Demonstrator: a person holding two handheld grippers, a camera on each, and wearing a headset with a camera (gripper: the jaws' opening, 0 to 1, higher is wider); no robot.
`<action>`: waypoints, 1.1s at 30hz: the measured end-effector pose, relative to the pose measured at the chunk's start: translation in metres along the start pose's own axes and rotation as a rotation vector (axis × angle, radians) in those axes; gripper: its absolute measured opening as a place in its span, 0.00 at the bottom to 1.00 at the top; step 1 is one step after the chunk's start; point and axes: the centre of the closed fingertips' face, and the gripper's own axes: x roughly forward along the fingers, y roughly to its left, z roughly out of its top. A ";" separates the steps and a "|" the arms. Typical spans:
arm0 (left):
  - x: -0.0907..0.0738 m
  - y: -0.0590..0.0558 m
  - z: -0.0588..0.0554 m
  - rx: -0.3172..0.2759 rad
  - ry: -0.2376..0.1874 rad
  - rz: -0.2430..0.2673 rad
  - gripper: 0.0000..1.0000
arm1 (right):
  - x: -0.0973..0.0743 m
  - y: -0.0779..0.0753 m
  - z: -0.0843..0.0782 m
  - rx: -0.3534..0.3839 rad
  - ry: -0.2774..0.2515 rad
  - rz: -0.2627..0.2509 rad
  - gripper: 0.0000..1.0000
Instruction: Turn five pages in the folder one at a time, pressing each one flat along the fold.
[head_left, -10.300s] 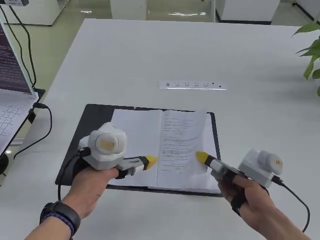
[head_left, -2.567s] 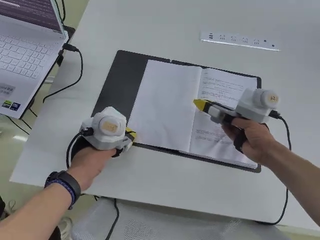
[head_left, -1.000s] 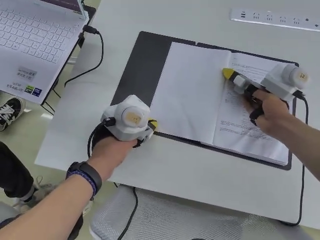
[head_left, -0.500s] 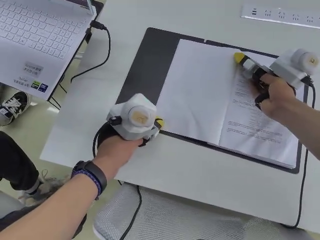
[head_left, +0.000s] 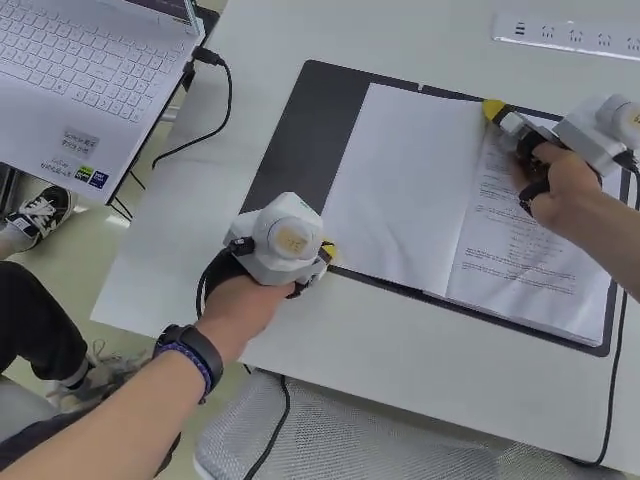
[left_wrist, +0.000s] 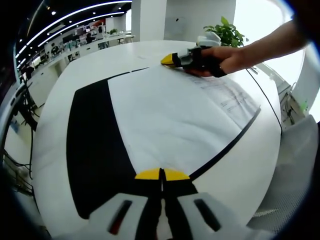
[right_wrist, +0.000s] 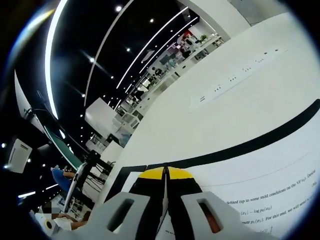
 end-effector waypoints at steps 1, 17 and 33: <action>0.000 0.000 0.000 -0.001 0.000 0.001 0.00 | -0.001 0.001 -0.001 -0.005 0.006 0.006 0.00; 0.001 0.000 0.000 0.002 -0.007 0.002 0.00 | -0.026 0.015 -0.030 -0.059 0.096 0.087 0.00; 0.001 -0.002 0.000 0.017 -0.007 0.003 0.00 | -0.046 0.026 -0.052 -0.067 0.129 0.126 0.00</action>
